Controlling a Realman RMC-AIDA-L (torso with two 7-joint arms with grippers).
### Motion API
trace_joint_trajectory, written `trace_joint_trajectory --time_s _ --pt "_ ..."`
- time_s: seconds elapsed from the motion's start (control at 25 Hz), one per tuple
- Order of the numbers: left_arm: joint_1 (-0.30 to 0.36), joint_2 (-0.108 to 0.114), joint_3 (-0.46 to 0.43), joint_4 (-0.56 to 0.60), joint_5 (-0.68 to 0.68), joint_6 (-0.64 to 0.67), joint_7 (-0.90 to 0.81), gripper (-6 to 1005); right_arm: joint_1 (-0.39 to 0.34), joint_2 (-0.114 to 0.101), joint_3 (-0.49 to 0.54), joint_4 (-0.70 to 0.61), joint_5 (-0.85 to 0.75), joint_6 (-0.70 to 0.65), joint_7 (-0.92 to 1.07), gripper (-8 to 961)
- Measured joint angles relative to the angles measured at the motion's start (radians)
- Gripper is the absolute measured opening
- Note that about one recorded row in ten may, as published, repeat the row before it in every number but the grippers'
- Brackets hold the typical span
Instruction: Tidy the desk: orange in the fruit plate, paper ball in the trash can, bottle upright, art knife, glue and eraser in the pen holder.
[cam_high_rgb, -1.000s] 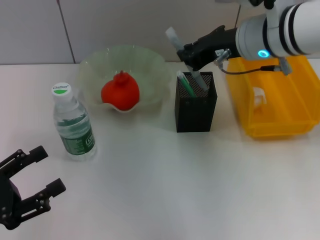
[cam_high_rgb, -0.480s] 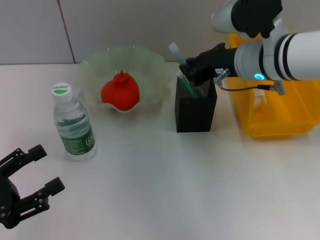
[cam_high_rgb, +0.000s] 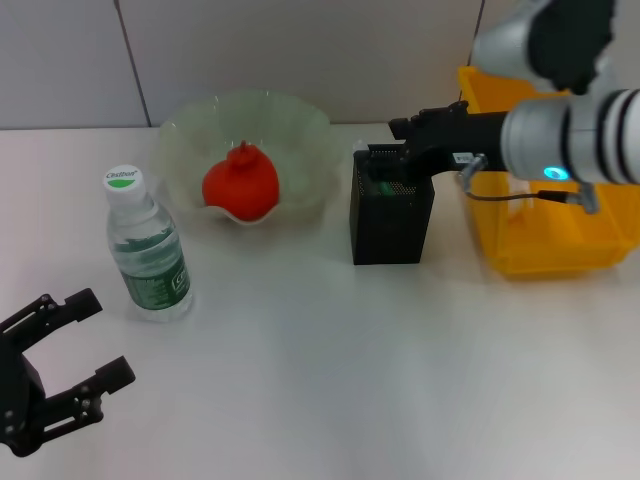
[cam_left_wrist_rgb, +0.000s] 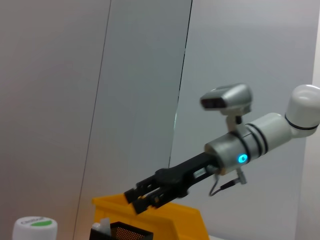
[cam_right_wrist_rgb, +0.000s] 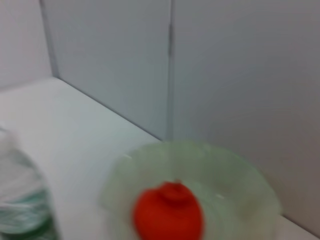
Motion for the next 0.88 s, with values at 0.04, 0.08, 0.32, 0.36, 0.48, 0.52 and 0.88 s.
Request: trace_joint_trajectory --time_s 0.04,0.08,0.32,0.36,0.48,0.52,0.88 --pt "0.0 0.001 -0.001 0.0 0.0 0.003 0.0 850 -0.017 0.0 0.028 -0.02 0.047 -0.039 -0.039 559" --pt "0.001 0.003 -0.003 0.001 0.0 0.007 -0.003 850 -0.029 0.0 0.057 -0.031 0.105 -0.094 -0.085 567" --pt "0.002 0.031 0.007 -0.001 0.012 0.018 -0.042 850 -0.074 0.0 0.317 0.056 0.354 -0.584 -0.451 610" --pt "0.001 0.035 0.008 0.001 0.018 0.021 -0.047 850 -0.074 0.0 0.317 0.056 0.354 -0.584 -0.451 617" --pt "-0.002 0.044 0.009 0.006 0.039 0.031 -0.068 850 -0.069 -0.008 0.353 0.144 0.354 -0.693 -0.535 631" --pt "-0.002 0.044 0.009 0.006 0.039 0.031 -0.068 850 -0.069 -0.01 0.354 0.171 0.354 -0.712 -0.558 630" --pt "-0.09 0.069 0.0 0.093 0.237 0.065 -0.254 848 -0.09 -0.008 0.355 0.294 0.353 -0.803 -0.727 759"
